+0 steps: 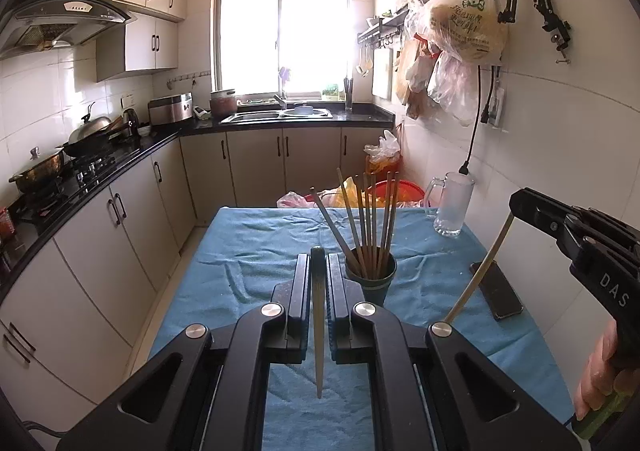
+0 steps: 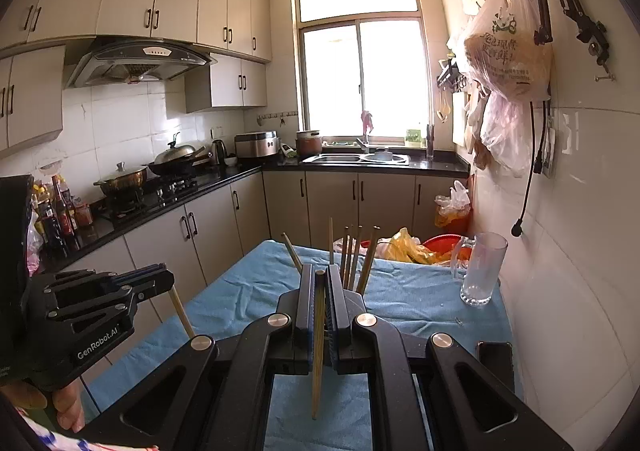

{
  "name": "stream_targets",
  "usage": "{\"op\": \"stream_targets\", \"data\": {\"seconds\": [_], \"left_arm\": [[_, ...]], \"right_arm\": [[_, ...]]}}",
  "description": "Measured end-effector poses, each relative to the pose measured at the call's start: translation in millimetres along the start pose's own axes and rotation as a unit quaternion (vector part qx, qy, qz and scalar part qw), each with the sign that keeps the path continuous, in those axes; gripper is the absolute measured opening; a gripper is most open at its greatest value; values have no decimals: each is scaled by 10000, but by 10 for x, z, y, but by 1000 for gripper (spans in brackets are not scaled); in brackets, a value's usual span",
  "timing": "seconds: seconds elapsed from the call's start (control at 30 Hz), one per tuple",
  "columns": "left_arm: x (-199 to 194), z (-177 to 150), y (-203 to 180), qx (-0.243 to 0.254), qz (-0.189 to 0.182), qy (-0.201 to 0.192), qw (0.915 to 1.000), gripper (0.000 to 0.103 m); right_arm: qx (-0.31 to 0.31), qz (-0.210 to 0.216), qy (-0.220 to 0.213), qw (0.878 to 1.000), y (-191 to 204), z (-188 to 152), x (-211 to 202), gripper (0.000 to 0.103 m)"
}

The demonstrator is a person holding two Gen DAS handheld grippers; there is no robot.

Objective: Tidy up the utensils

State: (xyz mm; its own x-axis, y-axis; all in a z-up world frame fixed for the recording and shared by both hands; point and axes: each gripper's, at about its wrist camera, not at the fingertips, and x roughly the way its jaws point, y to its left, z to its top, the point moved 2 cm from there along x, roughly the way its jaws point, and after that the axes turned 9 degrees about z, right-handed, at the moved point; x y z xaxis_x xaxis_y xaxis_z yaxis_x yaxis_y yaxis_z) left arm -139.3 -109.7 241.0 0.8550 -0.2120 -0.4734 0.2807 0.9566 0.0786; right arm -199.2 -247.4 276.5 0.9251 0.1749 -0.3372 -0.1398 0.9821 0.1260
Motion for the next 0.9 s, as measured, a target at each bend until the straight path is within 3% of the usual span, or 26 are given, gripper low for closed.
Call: {"op": "stream_targets", "data": {"seconds": [0.9], "left_arm": [[-22,175,-107,186,-149,-145,9996,7]], "right_arm": [[60,-35,-188,9998,-164,194,-9,6]]}}
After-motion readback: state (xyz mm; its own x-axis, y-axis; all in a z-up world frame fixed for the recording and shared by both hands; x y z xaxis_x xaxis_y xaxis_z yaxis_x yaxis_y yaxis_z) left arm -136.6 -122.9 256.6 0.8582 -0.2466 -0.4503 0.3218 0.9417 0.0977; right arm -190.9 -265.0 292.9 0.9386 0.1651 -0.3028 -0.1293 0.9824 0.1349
